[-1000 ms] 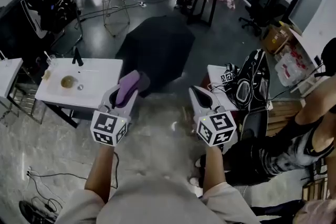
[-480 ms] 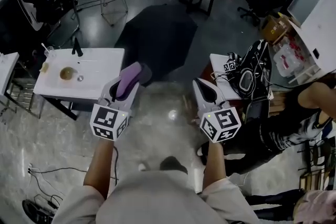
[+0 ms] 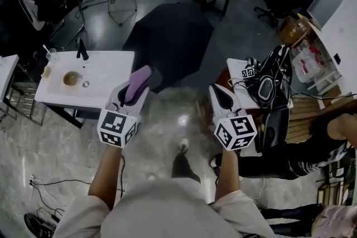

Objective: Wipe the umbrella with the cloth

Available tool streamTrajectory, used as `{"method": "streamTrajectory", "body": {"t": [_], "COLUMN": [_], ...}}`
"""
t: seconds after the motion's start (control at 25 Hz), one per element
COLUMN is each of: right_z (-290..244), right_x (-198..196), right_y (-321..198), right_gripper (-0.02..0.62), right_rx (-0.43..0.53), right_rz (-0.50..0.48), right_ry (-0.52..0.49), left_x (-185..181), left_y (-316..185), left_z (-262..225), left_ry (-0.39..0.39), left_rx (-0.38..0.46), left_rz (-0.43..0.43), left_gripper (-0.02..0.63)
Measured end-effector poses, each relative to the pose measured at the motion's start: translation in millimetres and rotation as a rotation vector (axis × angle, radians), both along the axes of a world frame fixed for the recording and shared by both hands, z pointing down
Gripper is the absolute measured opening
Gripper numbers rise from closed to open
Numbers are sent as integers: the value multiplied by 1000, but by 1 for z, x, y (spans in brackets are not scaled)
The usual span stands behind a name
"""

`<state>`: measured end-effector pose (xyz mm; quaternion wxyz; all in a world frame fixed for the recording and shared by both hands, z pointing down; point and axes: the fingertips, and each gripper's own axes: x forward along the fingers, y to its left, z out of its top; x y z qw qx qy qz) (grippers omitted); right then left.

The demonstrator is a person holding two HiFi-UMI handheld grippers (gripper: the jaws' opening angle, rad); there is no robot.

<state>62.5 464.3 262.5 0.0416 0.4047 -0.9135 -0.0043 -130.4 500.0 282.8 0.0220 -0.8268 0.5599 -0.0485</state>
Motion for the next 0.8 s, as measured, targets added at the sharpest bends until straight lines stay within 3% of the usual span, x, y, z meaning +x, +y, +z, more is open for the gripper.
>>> {"method": "streamTrajectory", "body": {"t": [0.2, 0.8], "right_z": [5, 7], "right_x": [9, 71], "right_y": [-58, -302], "right_gripper": [5, 5], "right_rx": [-8, -39], "right_rz": [3, -22], "right_ry": [-20, -25], "left_x": [3, 51], "left_y": [-51, -269], "left_z": [1, 5], "left_ry": [-11, -10], "left_rx": [3, -36], "left_rz": [-17, -111], "left_gripper": [127, 127]}}
